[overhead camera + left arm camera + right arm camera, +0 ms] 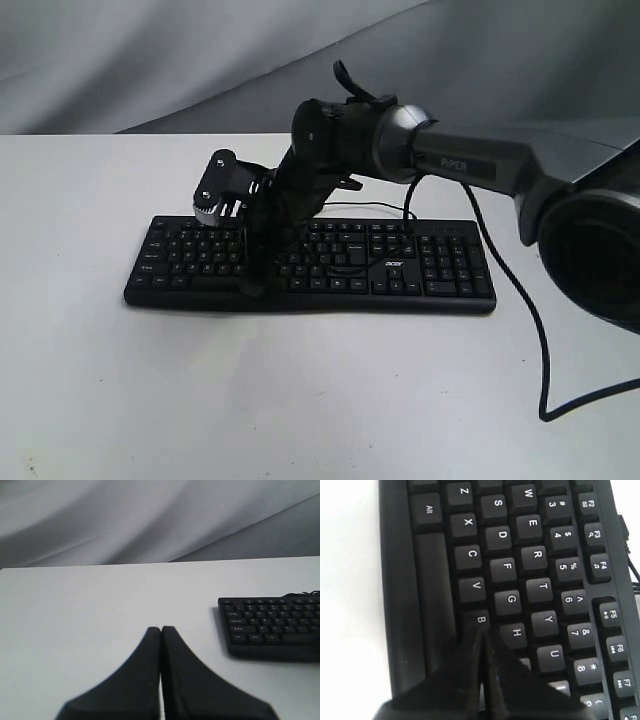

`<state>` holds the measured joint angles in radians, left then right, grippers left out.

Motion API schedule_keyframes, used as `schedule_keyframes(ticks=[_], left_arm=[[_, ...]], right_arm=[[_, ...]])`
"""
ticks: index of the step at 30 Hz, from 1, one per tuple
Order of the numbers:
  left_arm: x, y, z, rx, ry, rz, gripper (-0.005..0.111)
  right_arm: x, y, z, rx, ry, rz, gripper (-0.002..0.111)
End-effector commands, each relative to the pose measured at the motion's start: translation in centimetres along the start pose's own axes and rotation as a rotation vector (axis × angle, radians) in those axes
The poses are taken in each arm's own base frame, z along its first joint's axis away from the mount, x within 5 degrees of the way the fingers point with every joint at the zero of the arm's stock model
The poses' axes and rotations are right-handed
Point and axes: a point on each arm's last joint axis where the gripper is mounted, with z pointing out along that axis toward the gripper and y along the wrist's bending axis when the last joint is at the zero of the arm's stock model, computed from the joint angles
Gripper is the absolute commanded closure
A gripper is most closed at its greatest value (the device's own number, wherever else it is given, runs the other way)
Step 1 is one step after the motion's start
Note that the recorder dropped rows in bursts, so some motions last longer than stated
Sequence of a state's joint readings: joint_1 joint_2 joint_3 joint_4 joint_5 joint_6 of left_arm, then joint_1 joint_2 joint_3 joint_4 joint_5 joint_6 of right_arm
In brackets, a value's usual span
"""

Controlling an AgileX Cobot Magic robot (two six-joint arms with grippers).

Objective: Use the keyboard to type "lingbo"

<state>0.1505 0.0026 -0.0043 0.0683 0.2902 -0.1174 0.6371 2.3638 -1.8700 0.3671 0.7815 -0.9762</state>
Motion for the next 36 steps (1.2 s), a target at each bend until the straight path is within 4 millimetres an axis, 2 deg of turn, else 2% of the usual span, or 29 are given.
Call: schedule_keyframes(ticks=[1,19,26,33,36], left_arm=[[0.1,0.0,0.0,0.001,-0.003,-0.012,0.106],[0.1,0.0,0.0,0.001,-0.003,-0.012,0.106],[0.1,0.0,0.0,0.001,-0.003,-0.012,0.106],[0.1,0.0,0.0,0.001,-0.003,-0.012,0.106],[0.1,0.0,0.0,0.001,-0.003,-0.012,0.106]], right_arm=[[-0.2,-0.1,0.1,0.011,-0.014,0.003,0.108],[0.0,-0.1,0.7,0.017,-0.011,0.005,0.108],[0.5,0.0,1.6,0.003,0.005,0.012,0.108],[-0.8,-0.4,-0.9,0.058,-0.039,-0.009,0.108],[-1.1,-0.6,-0.9,0.077,-0.069,-0.009,0.108]])
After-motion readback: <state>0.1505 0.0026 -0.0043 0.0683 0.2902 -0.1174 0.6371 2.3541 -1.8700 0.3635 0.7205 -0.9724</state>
